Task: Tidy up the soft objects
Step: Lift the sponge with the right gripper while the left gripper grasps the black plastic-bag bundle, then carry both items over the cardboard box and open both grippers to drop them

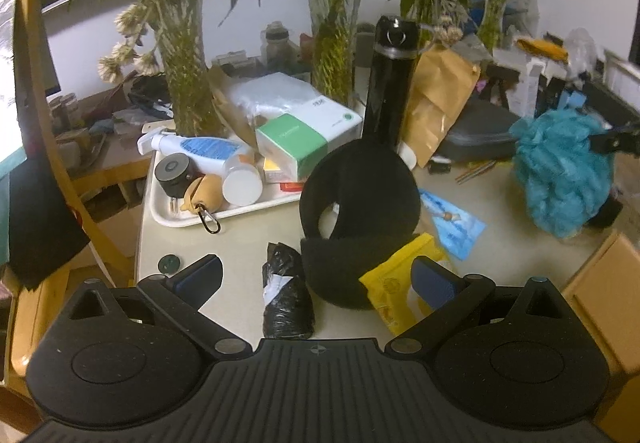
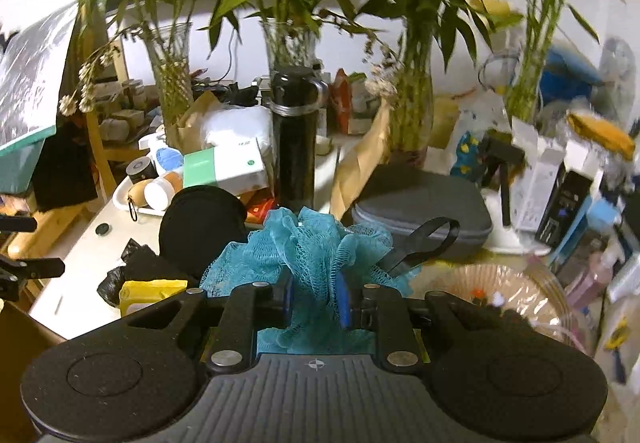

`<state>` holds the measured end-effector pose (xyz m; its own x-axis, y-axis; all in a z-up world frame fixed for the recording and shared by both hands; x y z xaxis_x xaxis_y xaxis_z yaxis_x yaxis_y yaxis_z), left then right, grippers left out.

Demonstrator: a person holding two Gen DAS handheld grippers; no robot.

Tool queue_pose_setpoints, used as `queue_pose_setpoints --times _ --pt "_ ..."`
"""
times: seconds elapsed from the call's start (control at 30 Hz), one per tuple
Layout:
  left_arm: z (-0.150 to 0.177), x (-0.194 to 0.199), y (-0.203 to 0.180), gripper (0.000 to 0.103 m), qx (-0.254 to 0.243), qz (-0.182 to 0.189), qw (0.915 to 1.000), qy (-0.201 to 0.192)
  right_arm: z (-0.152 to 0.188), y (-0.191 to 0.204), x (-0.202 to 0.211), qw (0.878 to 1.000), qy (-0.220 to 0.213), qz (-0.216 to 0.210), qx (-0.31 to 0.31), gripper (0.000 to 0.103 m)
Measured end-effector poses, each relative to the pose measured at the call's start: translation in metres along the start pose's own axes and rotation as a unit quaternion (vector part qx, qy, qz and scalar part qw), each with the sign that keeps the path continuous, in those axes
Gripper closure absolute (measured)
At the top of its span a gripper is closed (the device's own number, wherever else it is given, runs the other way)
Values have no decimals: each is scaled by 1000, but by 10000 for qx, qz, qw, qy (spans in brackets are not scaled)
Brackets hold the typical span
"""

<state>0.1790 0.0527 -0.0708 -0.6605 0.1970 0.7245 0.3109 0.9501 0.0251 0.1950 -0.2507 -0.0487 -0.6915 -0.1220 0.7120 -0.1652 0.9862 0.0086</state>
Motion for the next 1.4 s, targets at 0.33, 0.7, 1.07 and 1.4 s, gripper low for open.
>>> queue_pose_setpoints --times 0.33,0.7,1.07,1.4 --pt "10 -63 2 0 -1067 -83 9920 677 5 -35 0 9987 45 96 -491 79" --pt "23 -126 19 40 -1004 -109 9834 1511 5 -32 -1 9988 109 -60 -483 79" --pt "15 -120 31 60 -383 -146 9887 1443 5 -37 5 9984 -5 -90 -550 79" --pt "1 -53 32 61 28 -191 9975 676 8 -51 28 9942 -286 -411 -951 79"
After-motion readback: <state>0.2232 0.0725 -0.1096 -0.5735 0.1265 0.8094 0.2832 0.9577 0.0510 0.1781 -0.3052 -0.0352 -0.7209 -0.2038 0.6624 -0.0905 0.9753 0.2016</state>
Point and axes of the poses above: each gripper's, at about its wrist camera, not at the fingertips, and x roughly against the way its jaws point, y to its left, z to its underside, the point moved 1 cm from there along -x, roughly the way its jaws point, and after that the axes turned 3 degrees about y, right-handed, at the moved point
